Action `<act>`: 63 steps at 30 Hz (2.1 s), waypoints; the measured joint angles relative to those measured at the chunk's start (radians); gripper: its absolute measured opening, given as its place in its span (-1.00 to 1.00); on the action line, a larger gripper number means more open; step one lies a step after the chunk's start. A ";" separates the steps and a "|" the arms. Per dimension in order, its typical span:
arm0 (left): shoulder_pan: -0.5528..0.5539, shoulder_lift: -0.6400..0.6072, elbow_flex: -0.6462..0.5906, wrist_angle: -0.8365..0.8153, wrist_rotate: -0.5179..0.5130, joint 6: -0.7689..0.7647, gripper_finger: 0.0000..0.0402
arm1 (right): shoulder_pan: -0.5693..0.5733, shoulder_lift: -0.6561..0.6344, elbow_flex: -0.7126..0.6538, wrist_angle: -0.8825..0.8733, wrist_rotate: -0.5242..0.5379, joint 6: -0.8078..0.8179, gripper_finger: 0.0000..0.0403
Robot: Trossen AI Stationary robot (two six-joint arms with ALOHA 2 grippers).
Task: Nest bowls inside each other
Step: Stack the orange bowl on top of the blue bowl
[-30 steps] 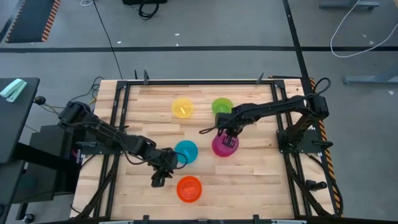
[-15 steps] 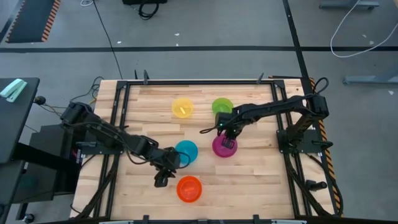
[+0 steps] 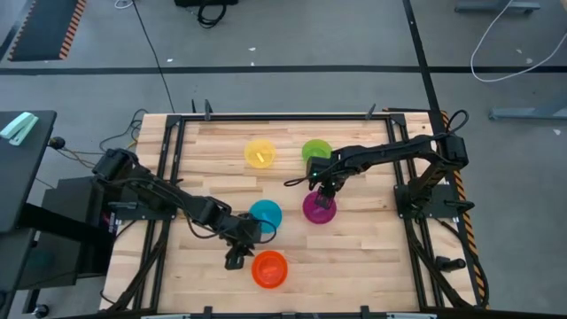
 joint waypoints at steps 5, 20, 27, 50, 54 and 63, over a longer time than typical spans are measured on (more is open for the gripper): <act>-0.015 0.057 0.076 -0.058 0.001 -0.011 -0.46 | 0.000 0.000 0.002 -0.005 0.014 -0.007 -0.34; -0.006 0.262 0.288 -0.321 -0.029 0.002 -0.46 | 0.001 -0.014 0.003 -0.033 0.052 -0.030 -0.34; 0.005 0.262 0.317 -0.321 -0.028 -0.010 -0.46 | 0.001 -0.049 0.003 -0.040 0.060 -0.030 -0.34; 0.046 0.261 0.395 -0.329 -0.037 0.090 -0.47 | 0.097 -0.114 0.003 -0.073 0.091 0.023 -0.35; 0.023 0.261 0.395 -0.300 -0.025 0.089 -0.47 | 0.104 -0.114 0.003 -0.094 0.091 0.038 -0.35; 0.008 0.283 0.396 -0.233 -0.023 0.063 -0.47 | 0.104 -0.114 0.003 -0.114 0.091 0.053 -0.35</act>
